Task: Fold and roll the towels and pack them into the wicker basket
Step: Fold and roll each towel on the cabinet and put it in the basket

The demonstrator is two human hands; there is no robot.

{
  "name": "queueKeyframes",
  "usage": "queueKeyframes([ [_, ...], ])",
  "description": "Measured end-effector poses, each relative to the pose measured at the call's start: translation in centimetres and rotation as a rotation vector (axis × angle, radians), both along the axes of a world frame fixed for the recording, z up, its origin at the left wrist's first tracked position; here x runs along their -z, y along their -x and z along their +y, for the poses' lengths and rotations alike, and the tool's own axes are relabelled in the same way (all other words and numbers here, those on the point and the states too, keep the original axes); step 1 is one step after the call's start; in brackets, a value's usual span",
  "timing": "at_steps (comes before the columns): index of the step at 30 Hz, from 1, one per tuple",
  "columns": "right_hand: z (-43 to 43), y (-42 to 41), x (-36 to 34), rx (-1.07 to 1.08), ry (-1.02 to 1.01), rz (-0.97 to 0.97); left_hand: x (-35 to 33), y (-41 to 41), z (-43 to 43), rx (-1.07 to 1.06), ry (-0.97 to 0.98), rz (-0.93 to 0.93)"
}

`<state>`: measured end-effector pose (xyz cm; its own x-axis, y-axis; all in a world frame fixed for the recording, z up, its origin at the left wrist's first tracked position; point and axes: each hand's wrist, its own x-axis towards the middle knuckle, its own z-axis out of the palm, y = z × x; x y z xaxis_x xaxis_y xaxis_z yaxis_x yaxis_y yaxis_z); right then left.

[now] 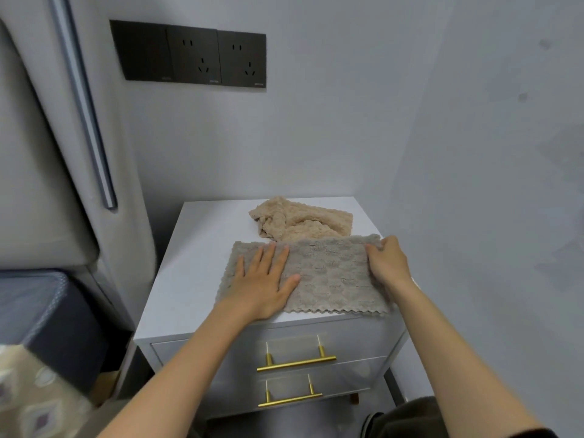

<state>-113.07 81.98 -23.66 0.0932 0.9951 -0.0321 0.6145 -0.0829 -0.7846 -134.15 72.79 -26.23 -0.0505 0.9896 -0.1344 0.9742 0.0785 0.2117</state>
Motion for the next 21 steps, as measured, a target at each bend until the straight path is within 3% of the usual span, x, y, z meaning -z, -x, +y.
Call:
queueKeyframes([
  [7, 0.0, 0.2, 1.4, -0.026, -0.154, -0.225, -0.2, 1.8, 0.2, -0.205, 0.054, -0.022],
  [10, 0.6, -0.2, 1.0, -0.041, -0.021, -0.244, -0.3, 3.4, 0.6, -0.228, -0.006, -0.030],
  [15, 1.4, -0.9, 0.0, -0.134, 0.177, -0.157, -0.5, 4.5, 1.4, -0.074, -0.194, -0.147],
  [21, 0.0, -1.5, -2.0, -0.080, -0.076, -0.275, -1.4, 5.4, 2.5, -0.066, -0.308, -0.124],
])
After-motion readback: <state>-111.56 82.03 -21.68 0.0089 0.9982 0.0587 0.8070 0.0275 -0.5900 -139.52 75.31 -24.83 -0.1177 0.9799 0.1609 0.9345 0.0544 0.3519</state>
